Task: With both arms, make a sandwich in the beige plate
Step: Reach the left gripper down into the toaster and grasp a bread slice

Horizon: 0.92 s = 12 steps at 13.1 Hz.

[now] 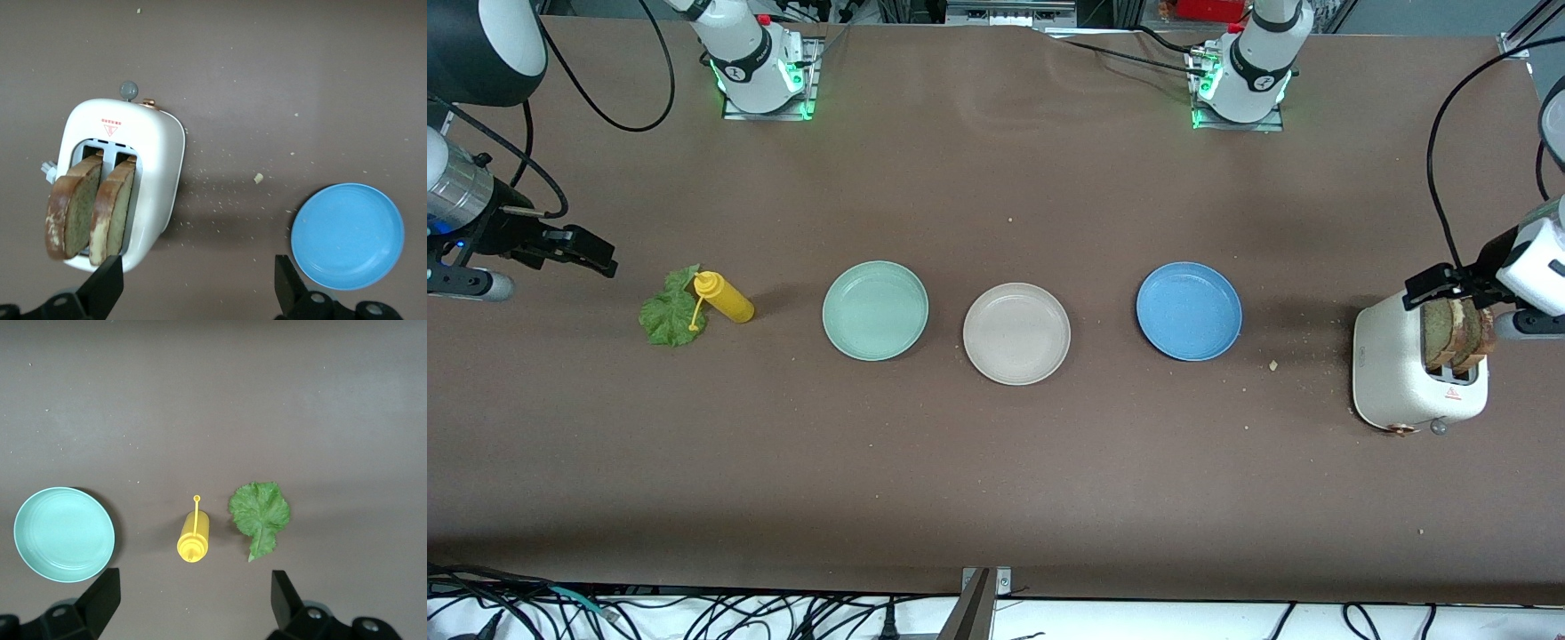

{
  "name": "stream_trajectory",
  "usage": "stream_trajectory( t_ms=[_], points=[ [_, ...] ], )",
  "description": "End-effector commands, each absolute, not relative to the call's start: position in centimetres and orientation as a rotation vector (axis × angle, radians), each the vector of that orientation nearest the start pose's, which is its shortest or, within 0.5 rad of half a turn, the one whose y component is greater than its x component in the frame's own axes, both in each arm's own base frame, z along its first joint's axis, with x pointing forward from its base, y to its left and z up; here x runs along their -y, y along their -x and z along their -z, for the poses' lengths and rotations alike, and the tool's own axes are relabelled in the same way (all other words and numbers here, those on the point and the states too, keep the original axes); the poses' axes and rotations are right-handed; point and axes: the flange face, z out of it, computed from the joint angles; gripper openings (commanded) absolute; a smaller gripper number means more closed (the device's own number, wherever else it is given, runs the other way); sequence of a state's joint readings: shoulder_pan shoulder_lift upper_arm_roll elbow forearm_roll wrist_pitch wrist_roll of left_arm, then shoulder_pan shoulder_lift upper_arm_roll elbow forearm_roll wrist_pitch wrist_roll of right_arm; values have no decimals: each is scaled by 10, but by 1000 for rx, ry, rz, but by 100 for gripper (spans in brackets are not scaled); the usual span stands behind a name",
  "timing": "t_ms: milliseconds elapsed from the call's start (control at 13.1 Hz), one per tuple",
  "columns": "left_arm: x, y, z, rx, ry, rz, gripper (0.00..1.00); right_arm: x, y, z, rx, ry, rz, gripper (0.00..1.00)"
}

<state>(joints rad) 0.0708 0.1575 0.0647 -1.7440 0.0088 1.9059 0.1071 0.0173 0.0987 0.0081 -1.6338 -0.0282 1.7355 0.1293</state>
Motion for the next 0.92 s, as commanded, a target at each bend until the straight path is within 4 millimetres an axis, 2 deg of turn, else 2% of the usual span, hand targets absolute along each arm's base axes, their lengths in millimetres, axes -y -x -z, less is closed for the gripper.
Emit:
stream_trajectory(
  t_ms=[0,383,690,843],
  points=[
    [-100,-601,-455,-30,3105,8,100,-10,-591,-553,-157,3145,15,100],
    [-133,-603,-420,-90,3112,-52,100,-10,-591,-552,-157,3145,13,100],
    [-146,-605,-398,-79,3117,-95,100,-9,-591,-551,-159,3145,8,100],
    [-150,-605,-392,-93,3118,-93,100,-9,-591,-551,-159,3145,8,100]
  ],
)
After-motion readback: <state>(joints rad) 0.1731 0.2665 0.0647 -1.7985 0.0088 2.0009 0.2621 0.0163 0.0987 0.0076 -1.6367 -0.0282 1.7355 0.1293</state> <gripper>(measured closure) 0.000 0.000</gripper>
